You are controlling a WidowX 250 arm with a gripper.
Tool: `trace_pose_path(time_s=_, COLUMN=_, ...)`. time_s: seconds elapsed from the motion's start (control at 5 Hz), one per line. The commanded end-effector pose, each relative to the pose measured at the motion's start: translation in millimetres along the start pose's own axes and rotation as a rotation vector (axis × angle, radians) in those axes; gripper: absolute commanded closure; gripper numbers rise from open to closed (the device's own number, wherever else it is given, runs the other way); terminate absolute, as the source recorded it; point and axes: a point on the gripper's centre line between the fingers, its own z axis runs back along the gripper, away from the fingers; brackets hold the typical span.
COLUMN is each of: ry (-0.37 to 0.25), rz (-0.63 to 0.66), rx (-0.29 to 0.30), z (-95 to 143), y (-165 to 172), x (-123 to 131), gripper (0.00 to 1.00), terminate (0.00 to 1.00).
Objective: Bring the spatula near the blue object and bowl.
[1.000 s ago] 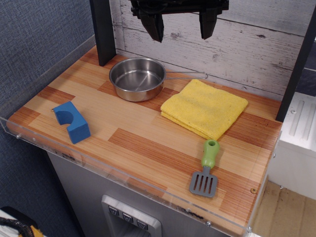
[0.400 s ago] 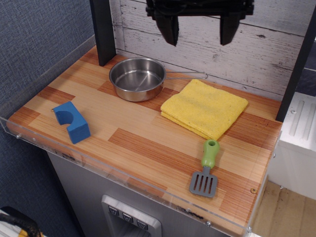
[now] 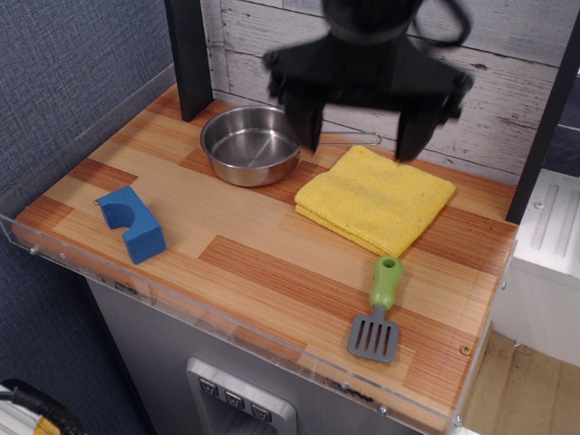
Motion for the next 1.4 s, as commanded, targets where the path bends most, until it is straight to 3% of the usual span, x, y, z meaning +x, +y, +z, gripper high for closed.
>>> trace_pose_path(time_s=0.0, ry=0.004, rz=0.002, rx=0.042, z=-30.2, y=-2.5, x=-13.9, gripper=0.0, terminate=0.0)
trace_pose_path(time_s=0.4, ry=0.044, rz=-0.01, rx=0.094, z=-61.8, y=-13.9, x=-26.0, gripper=0.0, terminate=0.0)
trace_pose_path(time_s=1.2, ry=0.143, rz=-0.029, rx=0.128, z=-99.4, y=-18.9, x=-46.9, gripper=0.0, terminate=0.0)
